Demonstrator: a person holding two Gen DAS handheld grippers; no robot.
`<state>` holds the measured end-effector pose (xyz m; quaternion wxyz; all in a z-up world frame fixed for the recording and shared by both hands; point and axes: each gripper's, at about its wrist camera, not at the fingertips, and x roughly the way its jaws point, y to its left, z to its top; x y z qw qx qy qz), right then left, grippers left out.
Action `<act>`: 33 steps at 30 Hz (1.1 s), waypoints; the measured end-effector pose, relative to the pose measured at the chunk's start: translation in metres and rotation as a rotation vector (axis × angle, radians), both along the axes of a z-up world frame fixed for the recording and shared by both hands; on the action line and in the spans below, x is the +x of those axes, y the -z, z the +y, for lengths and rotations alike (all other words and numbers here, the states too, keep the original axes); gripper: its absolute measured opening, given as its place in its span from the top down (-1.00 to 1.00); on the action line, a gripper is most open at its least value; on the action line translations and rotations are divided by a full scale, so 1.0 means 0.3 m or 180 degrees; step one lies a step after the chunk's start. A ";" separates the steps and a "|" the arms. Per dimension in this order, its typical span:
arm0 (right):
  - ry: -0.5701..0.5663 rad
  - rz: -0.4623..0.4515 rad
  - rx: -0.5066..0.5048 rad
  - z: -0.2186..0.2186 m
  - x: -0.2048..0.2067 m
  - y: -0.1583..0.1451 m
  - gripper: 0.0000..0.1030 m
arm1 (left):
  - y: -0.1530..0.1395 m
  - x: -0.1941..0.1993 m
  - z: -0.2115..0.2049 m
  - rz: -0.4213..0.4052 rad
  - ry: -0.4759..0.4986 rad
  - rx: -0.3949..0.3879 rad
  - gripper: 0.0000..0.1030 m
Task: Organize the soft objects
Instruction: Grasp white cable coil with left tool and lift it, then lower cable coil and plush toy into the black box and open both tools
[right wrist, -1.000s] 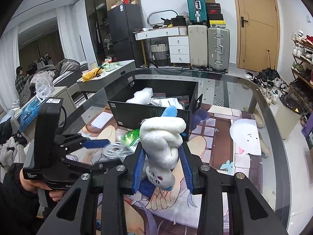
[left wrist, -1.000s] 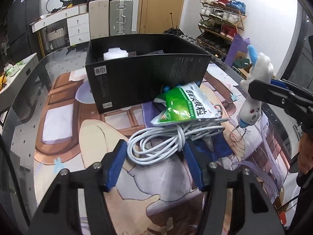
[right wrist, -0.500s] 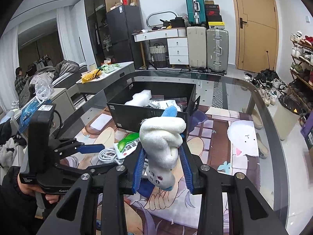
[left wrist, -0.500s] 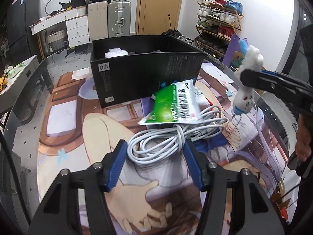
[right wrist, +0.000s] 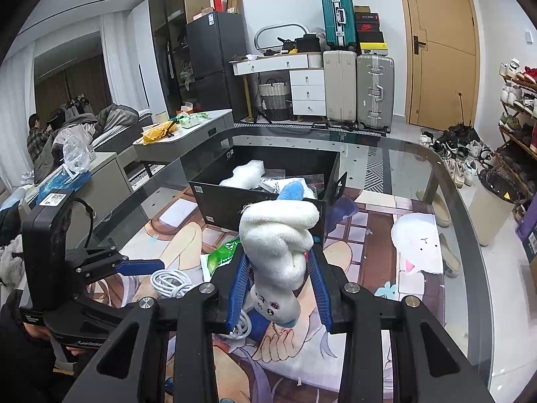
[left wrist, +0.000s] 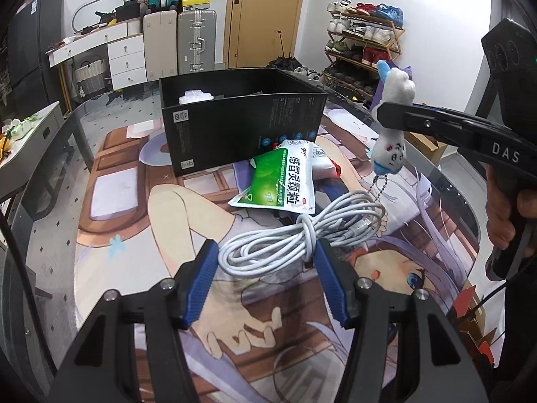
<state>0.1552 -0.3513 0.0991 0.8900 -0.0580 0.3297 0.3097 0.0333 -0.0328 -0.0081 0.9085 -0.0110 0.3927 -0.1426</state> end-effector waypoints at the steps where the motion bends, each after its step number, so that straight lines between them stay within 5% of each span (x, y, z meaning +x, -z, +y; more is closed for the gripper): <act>1: -0.0002 -0.0010 0.0004 -0.001 0.000 -0.003 0.30 | -0.005 -0.008 0.002 -0.0010 0.0003 -0.0006 -0.12; 33: -0.0011 -0.0092 0.0106 0.020 0.011 -0.033 0.30 | -0.213 0.111 0.127 -0.0625 -0.0471 -0.0342 -0.13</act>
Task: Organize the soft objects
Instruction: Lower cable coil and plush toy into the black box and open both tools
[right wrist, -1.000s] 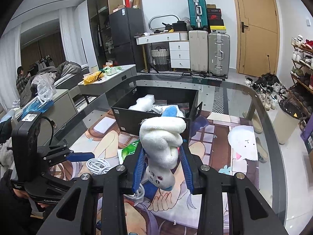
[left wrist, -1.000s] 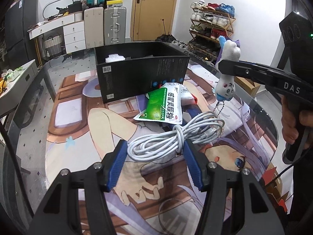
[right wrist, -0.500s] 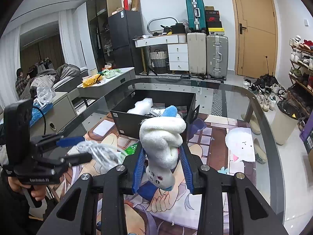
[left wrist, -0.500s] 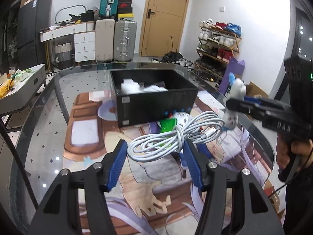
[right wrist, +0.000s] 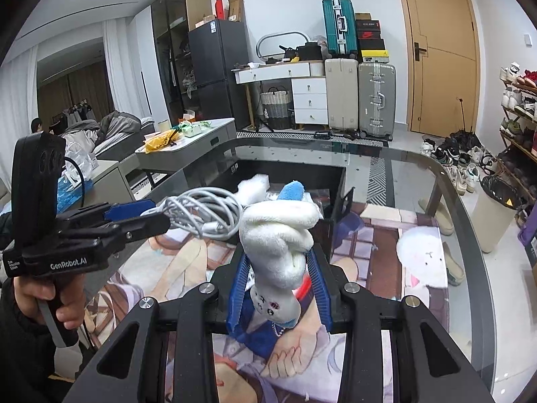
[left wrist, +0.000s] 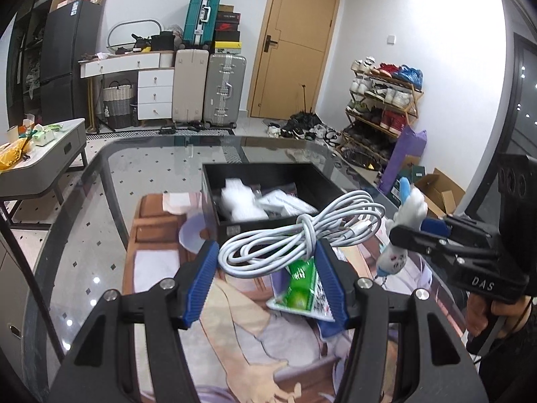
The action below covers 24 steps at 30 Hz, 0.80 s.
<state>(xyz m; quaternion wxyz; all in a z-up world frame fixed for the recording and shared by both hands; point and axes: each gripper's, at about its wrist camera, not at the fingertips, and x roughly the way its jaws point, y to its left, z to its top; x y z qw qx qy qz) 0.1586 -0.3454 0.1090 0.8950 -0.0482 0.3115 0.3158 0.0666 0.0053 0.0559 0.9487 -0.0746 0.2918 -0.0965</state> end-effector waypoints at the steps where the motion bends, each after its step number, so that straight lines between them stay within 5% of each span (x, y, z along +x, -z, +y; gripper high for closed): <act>1: -0.0006 0.0003 0.0013 0.011 0.011 -0.008 0.30 | -0.008 0.008 0.005 -0.0026 -0.0029 -0.0010 -0.13; 24: 0.0056 -0.0271 -0.0022 0.141 0.238 -0.129 0.30 | -0.054 0.255 0.035 -0.0173 -0.0269 0.0063 -0.13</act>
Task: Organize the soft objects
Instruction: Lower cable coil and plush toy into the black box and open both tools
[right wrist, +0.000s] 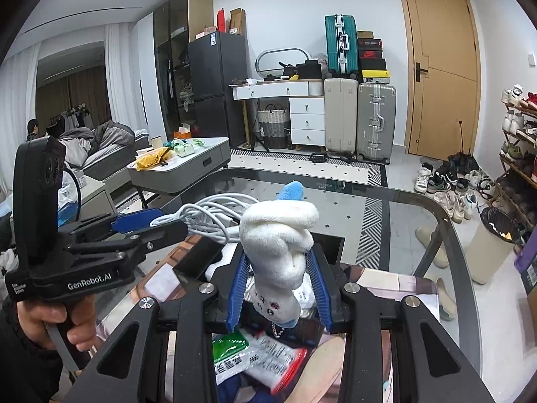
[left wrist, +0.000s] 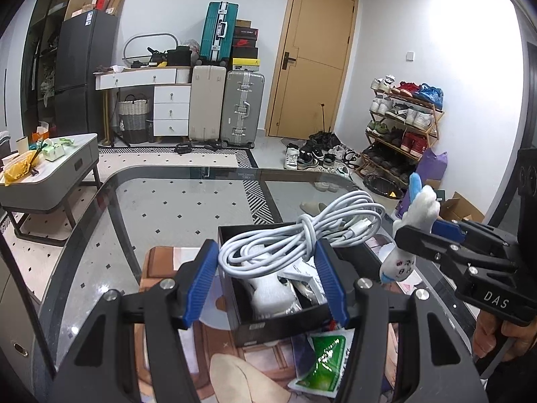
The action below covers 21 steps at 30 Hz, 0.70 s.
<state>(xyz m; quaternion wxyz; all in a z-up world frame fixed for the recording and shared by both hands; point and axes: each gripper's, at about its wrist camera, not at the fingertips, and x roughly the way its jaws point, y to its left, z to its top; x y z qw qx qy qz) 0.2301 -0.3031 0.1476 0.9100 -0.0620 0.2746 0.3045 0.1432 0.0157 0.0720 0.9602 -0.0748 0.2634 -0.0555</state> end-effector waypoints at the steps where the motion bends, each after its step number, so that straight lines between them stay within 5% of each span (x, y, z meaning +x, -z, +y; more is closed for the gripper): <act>1: 0.0004 0.0000 -0.0007 0.004 0.014 0.001 0.30 | 0.003 0.010 -0.003 0.0006 -0.0004 0.0017 -0.13; 21: 0.0005 0.0363 -0.0390 0.113 0.228 0.182 0.30 | 0.133 0.185 -0.108 0.0275 -0.0005 0.0468 -0.13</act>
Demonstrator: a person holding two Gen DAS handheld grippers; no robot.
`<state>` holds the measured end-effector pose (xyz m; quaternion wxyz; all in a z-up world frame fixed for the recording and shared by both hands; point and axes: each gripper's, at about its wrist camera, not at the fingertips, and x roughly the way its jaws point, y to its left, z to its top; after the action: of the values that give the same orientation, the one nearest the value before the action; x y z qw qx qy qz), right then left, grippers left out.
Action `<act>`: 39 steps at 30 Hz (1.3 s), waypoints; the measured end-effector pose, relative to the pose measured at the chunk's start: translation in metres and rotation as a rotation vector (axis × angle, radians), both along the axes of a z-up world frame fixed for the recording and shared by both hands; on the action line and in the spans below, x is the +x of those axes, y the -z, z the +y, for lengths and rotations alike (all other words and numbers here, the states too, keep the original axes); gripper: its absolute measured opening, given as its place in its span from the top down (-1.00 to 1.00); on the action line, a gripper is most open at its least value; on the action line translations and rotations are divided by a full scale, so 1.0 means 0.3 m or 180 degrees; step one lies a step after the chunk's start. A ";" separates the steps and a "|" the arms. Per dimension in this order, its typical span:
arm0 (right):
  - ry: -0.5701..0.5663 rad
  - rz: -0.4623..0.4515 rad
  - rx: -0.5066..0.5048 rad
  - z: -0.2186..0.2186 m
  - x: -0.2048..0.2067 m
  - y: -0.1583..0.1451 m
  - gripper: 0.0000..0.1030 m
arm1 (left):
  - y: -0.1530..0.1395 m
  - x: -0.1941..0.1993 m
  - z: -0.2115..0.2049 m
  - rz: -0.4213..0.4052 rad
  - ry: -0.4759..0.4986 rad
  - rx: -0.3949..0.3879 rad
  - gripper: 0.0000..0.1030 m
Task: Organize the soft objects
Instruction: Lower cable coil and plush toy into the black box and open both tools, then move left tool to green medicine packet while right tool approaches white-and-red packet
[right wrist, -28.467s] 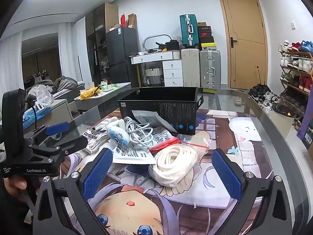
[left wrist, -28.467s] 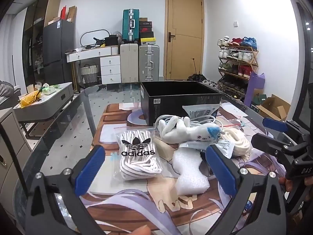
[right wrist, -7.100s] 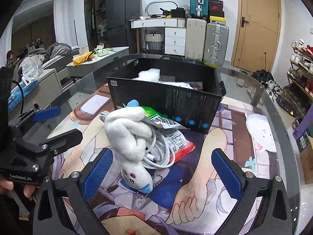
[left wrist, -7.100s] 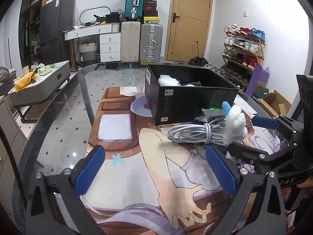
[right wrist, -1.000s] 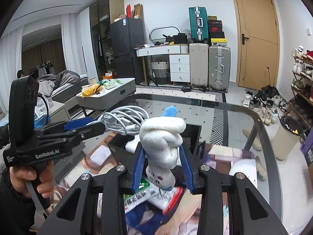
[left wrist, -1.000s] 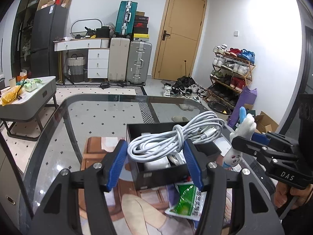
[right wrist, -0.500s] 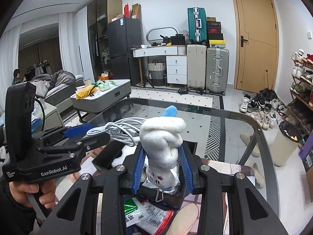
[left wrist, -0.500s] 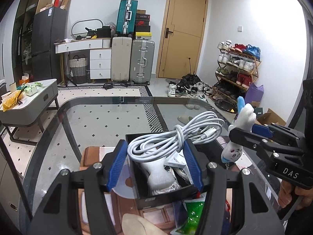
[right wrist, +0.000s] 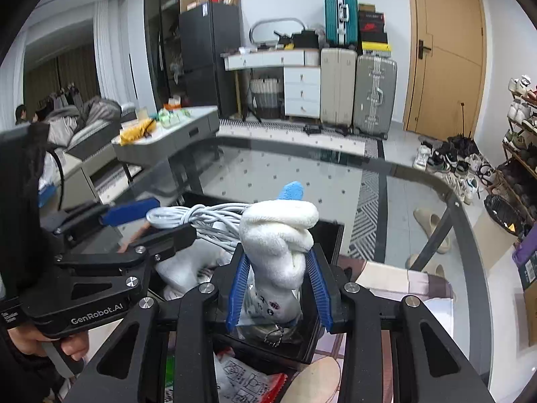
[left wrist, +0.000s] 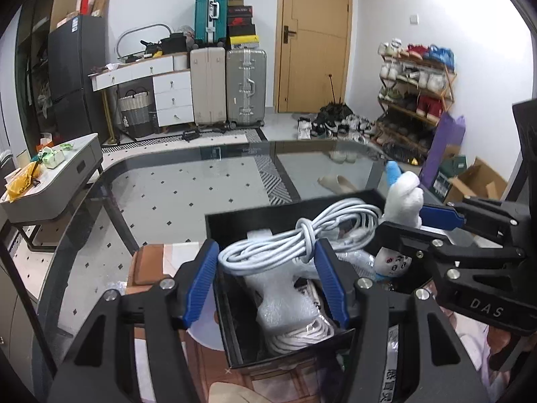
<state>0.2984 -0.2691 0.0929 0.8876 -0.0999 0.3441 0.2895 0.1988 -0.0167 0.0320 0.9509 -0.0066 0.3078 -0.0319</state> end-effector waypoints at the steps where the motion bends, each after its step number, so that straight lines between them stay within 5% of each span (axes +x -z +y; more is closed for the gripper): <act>1: -0.0013 0.0032 -0.0048 0.008 0.006 0.016 0.30 | 0.003 0.000 -0.010 0.0002 0.0012 0.0059 -0.13; 12: -0.0028 0.0089 -0.0389 0.065 0.040 0.072 0.30 | 0.027 0.001 -0.034 0.0032 0.0114 0.0228 -0.13; 26: -0.0002 0.0162 -0.0326 0.053 0.035 0.057 0.25 | 0.021 -0.002 -0.026 0.0095 0.0214 0.0215 -0.20; 31: 0.0053 -0.0009 -0.0134 -0.013 -0.010 -0.003 0.05 | -0.004 -0.041 -0.011 0.0079 0.0294 -0.0068 -0.62; 33: 0.0097 -0.0039 -0.0104 -0.043 -0.027 -0.022 -0.16 | -0.019 -0.070 -0.005 0.0023 0.0218 -0.0056 -1.00; 37: 0.0187 -0.0124 -0.0001 -0.101 -0.085 -0.049 -0.68 | -0.046 -0.126 0.018 -0.0025 0.0231 -0.0240 -1.00; 39: 0.0191 -0.0136 0.0051 -0.120 -0.112 -0.055 -0.79 | -0.052 -0.154 0.022 -0.0031 0.0229 -0.0246 -1.00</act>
<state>0.2647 -0.3052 0.1095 0.9037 -0.0886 0.3257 0.2633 0.1526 -0.0102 0.0478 0.9496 -0.0320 0.3018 -0.0780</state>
